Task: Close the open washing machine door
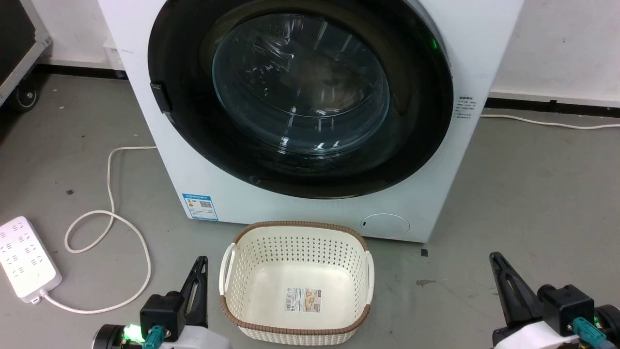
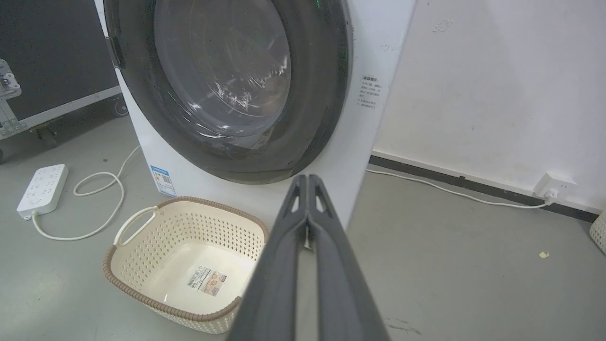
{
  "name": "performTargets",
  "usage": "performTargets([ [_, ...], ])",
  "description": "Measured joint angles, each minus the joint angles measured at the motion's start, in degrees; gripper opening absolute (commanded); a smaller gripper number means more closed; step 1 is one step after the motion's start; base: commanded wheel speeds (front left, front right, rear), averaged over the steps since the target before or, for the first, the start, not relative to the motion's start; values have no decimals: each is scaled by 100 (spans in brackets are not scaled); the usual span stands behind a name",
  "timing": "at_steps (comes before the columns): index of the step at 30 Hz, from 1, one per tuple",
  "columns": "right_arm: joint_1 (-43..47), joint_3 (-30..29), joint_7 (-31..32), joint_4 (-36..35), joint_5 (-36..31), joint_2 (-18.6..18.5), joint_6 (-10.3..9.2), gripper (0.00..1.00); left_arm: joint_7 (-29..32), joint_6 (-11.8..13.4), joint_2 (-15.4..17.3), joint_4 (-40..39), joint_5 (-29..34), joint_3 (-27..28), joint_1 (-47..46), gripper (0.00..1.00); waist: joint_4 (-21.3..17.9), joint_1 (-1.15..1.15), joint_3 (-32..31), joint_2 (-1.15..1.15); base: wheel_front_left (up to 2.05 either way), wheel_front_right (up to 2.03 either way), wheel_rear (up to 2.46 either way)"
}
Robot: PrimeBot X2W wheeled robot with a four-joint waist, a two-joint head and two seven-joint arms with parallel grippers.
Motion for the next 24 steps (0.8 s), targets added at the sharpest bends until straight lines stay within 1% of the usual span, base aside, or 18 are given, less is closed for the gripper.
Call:
performTargets([
  [24, -131, 118, 292, -38, 37, 41, -1, 0, 287, -78, -52, -79, 66, 189, -94, 0, -60, 0, 3, 0, 0, 0, 0],
])
